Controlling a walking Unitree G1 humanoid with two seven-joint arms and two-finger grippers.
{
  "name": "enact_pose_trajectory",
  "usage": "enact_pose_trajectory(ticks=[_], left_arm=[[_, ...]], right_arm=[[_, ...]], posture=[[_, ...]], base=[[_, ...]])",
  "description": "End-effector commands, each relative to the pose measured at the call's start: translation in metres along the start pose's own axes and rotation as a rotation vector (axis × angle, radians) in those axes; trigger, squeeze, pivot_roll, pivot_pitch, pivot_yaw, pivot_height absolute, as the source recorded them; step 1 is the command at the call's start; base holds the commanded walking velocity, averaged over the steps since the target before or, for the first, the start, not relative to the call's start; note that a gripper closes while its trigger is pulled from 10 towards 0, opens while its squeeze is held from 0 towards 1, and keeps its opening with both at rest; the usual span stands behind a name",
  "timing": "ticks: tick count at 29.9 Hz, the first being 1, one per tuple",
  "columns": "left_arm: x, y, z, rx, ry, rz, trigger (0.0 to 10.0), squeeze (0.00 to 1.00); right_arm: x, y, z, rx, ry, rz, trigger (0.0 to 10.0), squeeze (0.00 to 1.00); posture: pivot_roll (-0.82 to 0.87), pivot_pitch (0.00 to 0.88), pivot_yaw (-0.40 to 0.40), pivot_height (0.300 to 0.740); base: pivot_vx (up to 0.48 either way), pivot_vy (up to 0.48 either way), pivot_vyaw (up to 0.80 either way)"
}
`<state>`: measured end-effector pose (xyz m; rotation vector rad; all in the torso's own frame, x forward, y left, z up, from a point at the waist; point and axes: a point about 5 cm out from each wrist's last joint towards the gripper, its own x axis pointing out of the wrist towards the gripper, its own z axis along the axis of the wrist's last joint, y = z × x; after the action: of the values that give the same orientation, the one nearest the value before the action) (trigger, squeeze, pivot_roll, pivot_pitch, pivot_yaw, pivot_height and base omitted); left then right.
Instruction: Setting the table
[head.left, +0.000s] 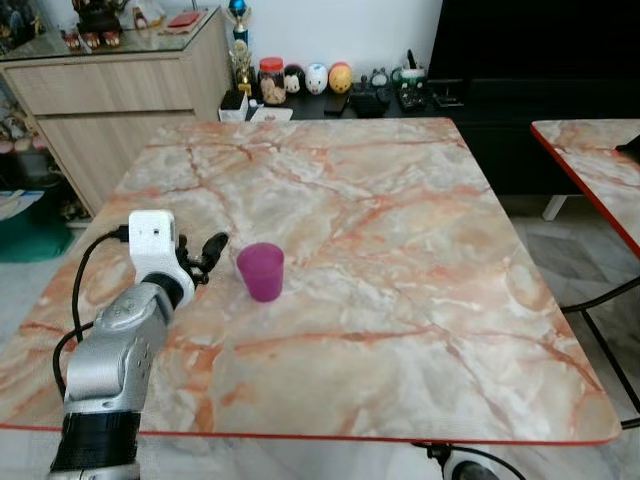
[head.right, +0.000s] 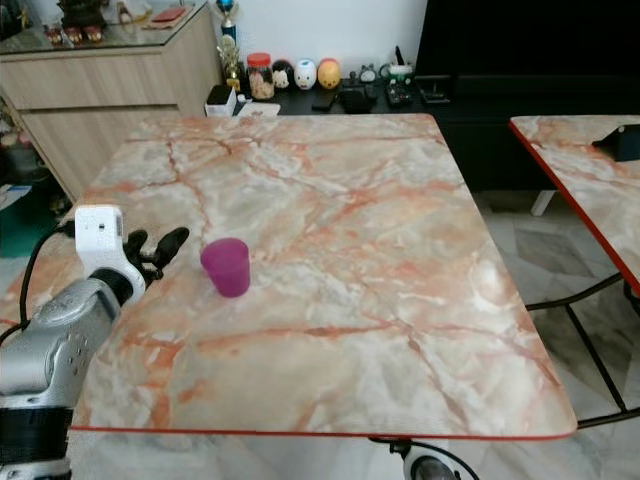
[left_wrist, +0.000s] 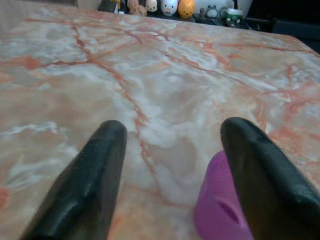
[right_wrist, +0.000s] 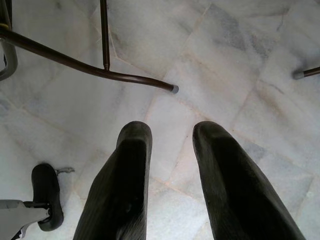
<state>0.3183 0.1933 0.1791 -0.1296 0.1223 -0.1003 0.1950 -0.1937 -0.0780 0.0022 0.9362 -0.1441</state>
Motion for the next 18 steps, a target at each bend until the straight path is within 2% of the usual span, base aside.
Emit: enact_pose_trajectory(ticks=[1, 6, 7, 18], left_arm=[[0.001, 0.002, 0.000, -0.017, 0.022, 0.024, 10.0, 1.00], [0.004, 0.001, -0.005, -0.005, 0.091, 0.061, 10.0, 1.00], [0.003, 0.001, -0.006, -0.013, 0.105, 0.075, 10.0, 0.00], [0.007, -0.010, -0.018, -0.079, 0.170, 0.055, 10.0, 0.00]], right_arm=[[0.001, 0.001, 0.004, -0.004, -0.006, 0.001, 10.0, 0.00], [0.001, 0.001, 0.004, -0.011, -0.008, 0.000, 10.0, 0.00], [0.001, 0.001, 0.004, -0.013, -0.008, 0.001, 10.0, 0.00], [0.001, 0.003, 0.004, -0.026, -0.004, 0.007, 10.0, 0.00]], posture=[[0.00, 0.000, 0.019, 0.740], [-0.01, 0.000, 0.025, 0.740], [-0.01, 0.000, 0.023, 0.740], [-0.01, 0.000, 0.033, 0.740]], base=[[0.000, 0.000, 0.00], [0.000, 0.000, 0.00], [0.000, 0.000, 0.00], [0.000, 0.000, 0.00]])
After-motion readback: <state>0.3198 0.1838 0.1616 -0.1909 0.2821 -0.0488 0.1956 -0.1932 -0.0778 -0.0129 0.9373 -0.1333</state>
